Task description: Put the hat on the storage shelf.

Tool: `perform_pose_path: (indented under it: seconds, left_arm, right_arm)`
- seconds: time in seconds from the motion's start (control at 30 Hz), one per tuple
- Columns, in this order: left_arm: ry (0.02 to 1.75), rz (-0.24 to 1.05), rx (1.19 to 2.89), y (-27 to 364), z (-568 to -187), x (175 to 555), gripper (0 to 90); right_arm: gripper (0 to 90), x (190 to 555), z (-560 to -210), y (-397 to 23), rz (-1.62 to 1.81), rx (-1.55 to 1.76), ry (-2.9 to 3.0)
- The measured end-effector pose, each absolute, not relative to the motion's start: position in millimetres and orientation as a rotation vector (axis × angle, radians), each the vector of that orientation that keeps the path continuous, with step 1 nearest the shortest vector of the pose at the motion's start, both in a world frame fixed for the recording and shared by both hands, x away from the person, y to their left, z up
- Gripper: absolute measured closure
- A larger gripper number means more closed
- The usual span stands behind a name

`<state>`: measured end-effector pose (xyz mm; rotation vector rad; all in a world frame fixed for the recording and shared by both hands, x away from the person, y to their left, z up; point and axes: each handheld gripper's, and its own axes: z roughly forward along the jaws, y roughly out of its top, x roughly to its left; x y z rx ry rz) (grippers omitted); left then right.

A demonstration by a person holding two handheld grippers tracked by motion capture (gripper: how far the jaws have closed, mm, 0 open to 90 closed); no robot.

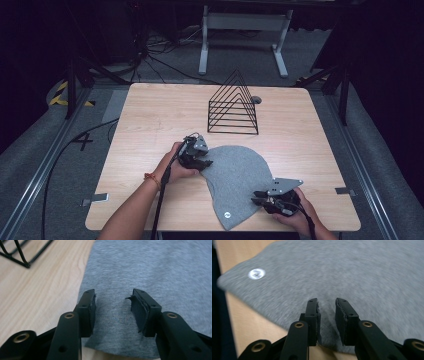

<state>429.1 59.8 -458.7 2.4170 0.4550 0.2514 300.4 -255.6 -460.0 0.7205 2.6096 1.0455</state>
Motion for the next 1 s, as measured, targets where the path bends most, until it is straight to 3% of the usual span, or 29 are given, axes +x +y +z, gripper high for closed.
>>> perform_pose_path:
  seconds: [0.5, 1.0]
  left_arm:
    - [0.428, 0.154, 2.431, 58, -459, 363, 56.0]
    - [0.365, 0.083, 2.444, 33, -458, 341, 51.4]
  right_arm:
    - [67.6, 332, -456, -289, 0.918, 0.973, 2.442]
    - [64.0, 381, -455, -297, 0.865, 1.041, 2.369]
